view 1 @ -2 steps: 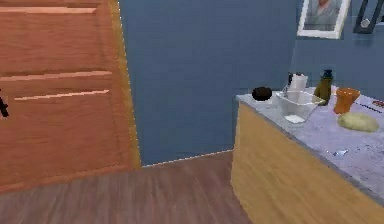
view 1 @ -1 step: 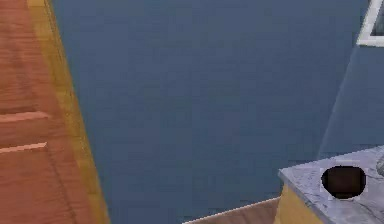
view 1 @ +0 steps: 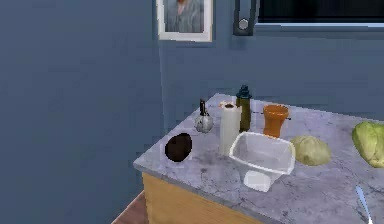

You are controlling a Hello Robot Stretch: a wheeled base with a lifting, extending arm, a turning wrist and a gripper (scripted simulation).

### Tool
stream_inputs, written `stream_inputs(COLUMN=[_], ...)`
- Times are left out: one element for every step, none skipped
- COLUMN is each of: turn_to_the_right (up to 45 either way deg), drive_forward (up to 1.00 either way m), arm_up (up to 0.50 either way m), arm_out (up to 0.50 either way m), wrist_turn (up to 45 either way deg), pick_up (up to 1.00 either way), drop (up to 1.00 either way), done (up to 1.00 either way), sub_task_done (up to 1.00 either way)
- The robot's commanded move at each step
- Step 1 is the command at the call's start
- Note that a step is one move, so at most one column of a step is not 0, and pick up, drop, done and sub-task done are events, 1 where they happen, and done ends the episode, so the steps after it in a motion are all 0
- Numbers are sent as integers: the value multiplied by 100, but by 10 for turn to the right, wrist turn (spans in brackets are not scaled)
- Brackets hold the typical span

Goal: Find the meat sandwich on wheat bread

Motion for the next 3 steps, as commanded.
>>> stream_inputs(turn_to_the_right=[90, 0, 0], drive_forward=[0, 100, 0], arm_up=[0, 0, 0], arm_out=[0, 0, 0], wrist_turn=[0, 0, 0], pick_up=[0, 0, 0], drop=[0, 0, 0], done=[0, 0, 100], sub_task_done=[0, 0, 0])
